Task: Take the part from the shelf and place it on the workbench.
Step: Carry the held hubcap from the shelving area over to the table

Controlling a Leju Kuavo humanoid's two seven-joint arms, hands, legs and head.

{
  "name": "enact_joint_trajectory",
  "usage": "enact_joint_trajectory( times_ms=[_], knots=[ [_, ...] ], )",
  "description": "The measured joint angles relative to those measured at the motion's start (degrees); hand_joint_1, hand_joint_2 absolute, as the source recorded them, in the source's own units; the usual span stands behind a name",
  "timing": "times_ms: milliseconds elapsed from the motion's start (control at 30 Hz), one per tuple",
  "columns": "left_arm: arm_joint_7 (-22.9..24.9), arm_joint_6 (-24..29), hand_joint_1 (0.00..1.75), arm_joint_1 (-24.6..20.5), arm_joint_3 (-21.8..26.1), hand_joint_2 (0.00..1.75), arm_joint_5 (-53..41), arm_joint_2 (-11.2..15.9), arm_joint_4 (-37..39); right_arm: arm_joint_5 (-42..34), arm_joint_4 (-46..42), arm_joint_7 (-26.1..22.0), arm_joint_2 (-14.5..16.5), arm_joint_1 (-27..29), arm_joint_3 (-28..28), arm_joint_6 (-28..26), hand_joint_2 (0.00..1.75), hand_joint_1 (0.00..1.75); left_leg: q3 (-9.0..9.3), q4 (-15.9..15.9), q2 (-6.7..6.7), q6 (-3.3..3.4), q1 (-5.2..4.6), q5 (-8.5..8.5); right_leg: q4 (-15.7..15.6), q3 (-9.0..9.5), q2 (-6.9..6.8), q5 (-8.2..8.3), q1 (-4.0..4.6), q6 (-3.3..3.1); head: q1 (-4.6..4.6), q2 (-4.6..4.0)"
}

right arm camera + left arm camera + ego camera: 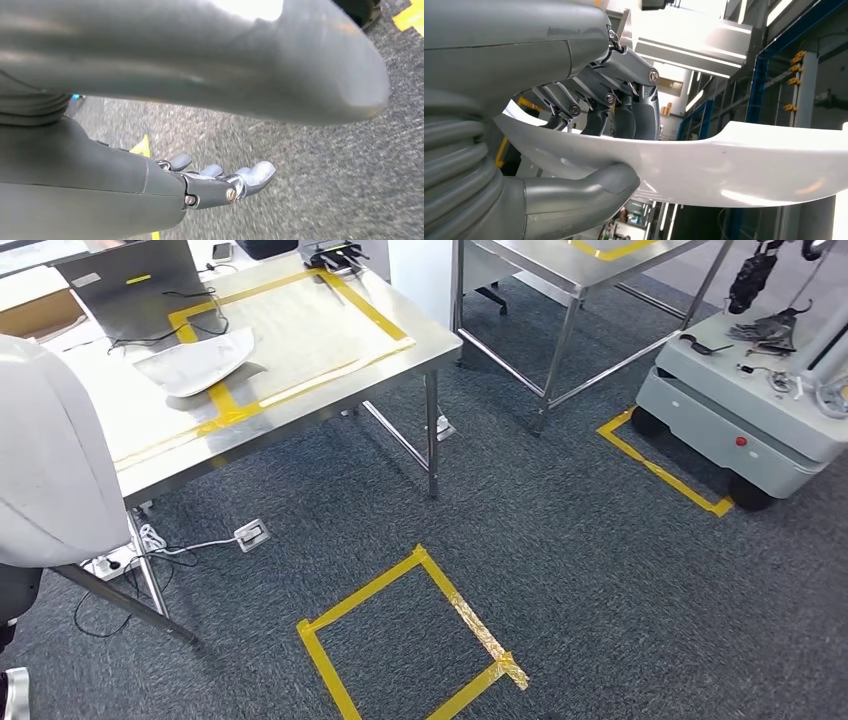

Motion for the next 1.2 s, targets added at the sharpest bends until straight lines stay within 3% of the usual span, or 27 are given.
enact_joint_trajectory(
  times_ms=[67,100,167,233,267,300,333,367,433,500,600,667,767,800,833,867,933,1000,1133,1200],
  knots=[
    [0.0,0.0,1.75,0.1,0.0,1.75,0.3,0.1,0.0,0.3,0.0,0.1,0.0,-0.1,0.0,0.0,0.00,0.00,-0.11,-0.3,-1.15,0.59,-0.19,0.07,-0.1,0.27,-1.35,-0.12,0.08,0.54,0.02,0.00],
    [0.1,0.0,1.75,0.1,0.0,1.75,0.5,0.3,0.0,0.5,0.0,0.0,0.0,-0.2,0.0,0.0,0.00,0.00,-0.14,-0.5,-1.92,0.85,-0.03,0.25,0.0,0.34,-1.09,-0.32,0.02,0.92,0.02,0.00],
    [0.1,0.0,1.75,0.1,-0.1,1.75,0.8,0.5,0.1,0.5,0.0,-0.3,0.0,-0.3,0.0,0.0,0.00,0.00,-0.16,-0.9,-3.35,1.46,0.49,0.69,2.6,-0.67,2.36,-2.07,-0.20,1.71,0.05,0.00],
    [0.2,0.0,1.75,-0.1,-0.2,1.75,0.9,0.5,0.1,0.4,0.0,-0.6,0.1,-0.2,0.0,0.0,0.00,0.00,-0.40,-1.0,-4.56,1.89,0.77,0.95,9.3,-3.96,6.26,-5.54,-0.55,2.20,0.08,0.00],
    [0.2,0.0,1.75,-0.1,-0.4,1.75,0.9,0.5,0.1,0.5,0.0,-0.6,0.1,-0.1,0.0,0.0,0.00,0.00,-0.58,-0.9,-5.14,2.00,0.79,1.01,13.0,-5.87,6.87,-6.99,-0.66,2.30,0.09,0.00],
    [0.3,0.0,1.75,-0.1,-0.5,1.75,0.9,0.5,0.1,0.5,0.0,-0.6,0.1,-0.1,0.0,0.0,0.00,0.00,-0.70,-0.8,-5.72,2.03,0.80,1.04,15.4,-7.20,7.05,-7.43,-0.75,2.38,0.08,0.00],
    [0.4,0.2,1.75,-0.1,-0.7,1.75,0.9,0.5,0.1,0.4,0.0,-0.5,0.1,0.0,0.0,0.0,0.00,0.00,-0.77,-0.7,-6.26,2.01,0.84,1.06,15.8,-7.60,7.09,-6.75,-0.85,2.43,0.09,0.00],
    [0.4,0.3,1.75,-0.1,-0.8,1.75,0.8,0.5,0.1,0.2,0.0,-0.6,0.1,0.0,-0.1,0.0,0.00,0.00,-0.79,-0.6,-6.81,1.92,0.90,1.04,13.7,-6.84,7.12,-5.01,-0.98,2.45,0.09,0.00],
    [0.4,0.9,1.75,-0.3,-1.0,1.75,0.8,0.9,0.1,-0.5,0.0,-0.8,0.1,-0.1,-0.3,0.0,0.00,0.00,-0.82,-0.2,-7.48,1.45,0.98,0.91,6.0,-3.45,7.48,-1.05,-1.23,2.49,0.08,0.00],
    [0.0,1.3,1.75,-0.5,-1.0,1.75,1.1,1.6,0.1,-1.1,0.0,-0.9,0.1,-0.3,-0.7,0.0,0.00,0.00,-0.98,0.0,-7.81,0.67,0.88,0.82,1.1,-1.46,7.93,0.57,-1.24,2.31,0.04,0.00],
    [-0.2,1.6,1.75,-0.7,-1.1,1.75,1.8,2.4,0.1,-1.4,0.0,-0.3,0.1,-0.3,-1.2,0.0,0.00,0.00,-1.14,-0.3,-8.00,-0.54,0.95,1.03,0.3,-1.37,7.75,0.90,-1.07,1.35,0.01,0.00],
    [-0.2,1.7,1.75,-0.8,-1.1,1.75,2.0,2.7,0.1,-1.7,0.0,-0.3,0.1,-0.3,-1.5,0.0,0.00,0.00,-2.06,1.6,-6.93,-1.08,0.98,-0.30,-0.1,-1.19,7.40,1.35,-1.22,0.52,-0.13,0.00],
    [-0.4,1.8,1.75,-0.8,-1.2,1.75,2.1,2.8,0.1,-2.3,0.0,0.2,0.1,-0.2,-2.2,-0.2,0.00,0.00,-6.46,11.6,-5.15,-1.50,0.96,-5.48,-0.2,-1.24,6.97,1.55,-1.16,0.02,-0.34,0.00],
    [-0.4,1.8,1.75,-0.8,-1.3,1.75,2.2,2.8,0.2,-2.4,0.0,0.7,0.1,-0.2,-2.5,-0.2,0.00,0.00,-7.66,14.4,-5.02,-1.57,0.98,-6.39,-0.2,-1.28,6.79,1.54,-1.10,0.00,-0.34,0.00],
    [-0.4,1.9,1.75,-0.7,-1.4,1.75,2.3,2.8,0.2,-2.4,0.0,1.3,0.1,-0.1,-2.7,-0.2,0.00,0.00,-7.92,15.2,-4.94,-1.57,0.99,-6.21,-0.2,-1.30,6.60,1.53,-1.07,0.00,-0.34,0.00],
    [-0.4,1.9,1.75,-0.7,-1.5,1.75,2.4,2.8,0.3,-2.4,0.0,1.6,0.1,-0.1,-2.8,-0.2,0.00,0.00,-7.09,13.8,-4.85,-1.52,0.99,-5.04,-0.2,-1.27,6.44,1.51,-1.06,0.02,-0.34,0.00],
    [-0.7,1.9,1.75,-0.7,-1.6,1.75,2.6,3.0,0.3,-2.6,0.0,1.5,0.1,-0.1,-3.0,-0.2,0.00,0.00,-3.01,6.3,-4.35,-1.21,0.95,-1.76,-0.1,-1.17,6.19,1.42,-1.03,0.20,-0.34,0.00],
    [-1.0,1.9,1.75,-0.6,-1.8,1.75,2.9,3.4,0.1,-2.9,0.0,0.8,0.0,-0.2,-3.3,-0.2,0.00,0.00,0.05,0.5,-3.95,-0.72,0.77,-0.20,0.1,-1.23,6.08,1.25,-0.76,0.60,-0.31,0.00],
    [-1.2,1.9,1.75,-0.3,-2.0,1.75,3.2,3.5,0.1,-2.4,0.0,0.9,-0.1,-0.2,-3.8,-0.2,0.00,0.00,0.40,-0.6,-4.29,-0.39,0.64,0.01,-0.1,-1.27,5.99,1.47,-0.45,0.19,-0.25,0.00],
    [-1.2,1.9,1.75,-0.2,-2.0,1.75,3.1,3.4,0.1,-2.3,0.0,0.5,-0.1,-0.2,-3.8,-0.2,0.00,0.00,0.37,-0.5,-4.32,-0.05,0.52,-0.04,-0.5,-1.03,5.97,1.67,-0.50,0.63,-0.25,0.00]
  ],
)
